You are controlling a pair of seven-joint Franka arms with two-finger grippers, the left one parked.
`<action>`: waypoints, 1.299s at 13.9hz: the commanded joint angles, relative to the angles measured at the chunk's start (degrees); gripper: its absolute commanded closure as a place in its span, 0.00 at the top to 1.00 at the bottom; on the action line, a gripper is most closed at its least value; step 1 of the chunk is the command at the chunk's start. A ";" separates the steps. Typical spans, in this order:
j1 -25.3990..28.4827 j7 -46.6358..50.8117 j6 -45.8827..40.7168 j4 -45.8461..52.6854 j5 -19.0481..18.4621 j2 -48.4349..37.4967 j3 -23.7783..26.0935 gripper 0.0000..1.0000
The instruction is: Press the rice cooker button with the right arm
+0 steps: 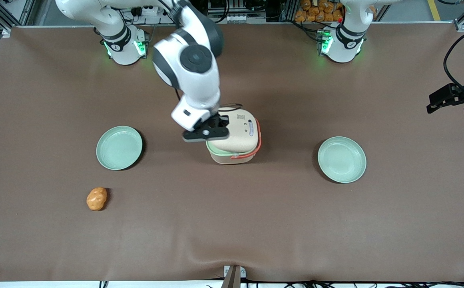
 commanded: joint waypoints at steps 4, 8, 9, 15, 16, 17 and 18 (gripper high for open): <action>-8.44 -3.51 -10.68 -1.12 0.03 -10.41 0.44 1.00; -16.08 -6.22 -16.92 -1.12 -0.06 -15.77 0.52 1.00; -18.10 -9.63 -18.68 -1.21 -0.14 -17.18 0.52 1.00; -30.94 -28.01 -21.51 -2.87 0.03 -22.64 0.52 1.00; -31.91 -28.39 -21.34 -3.75 0.03 -23.34 0.52 1.00; -32.53 -28.82 -20.73 -5.41 0.03 -24.48 0.52 1.00; -33.49 -29.00 -20.02 -7.60 0.03 -25.71 0.52 1.00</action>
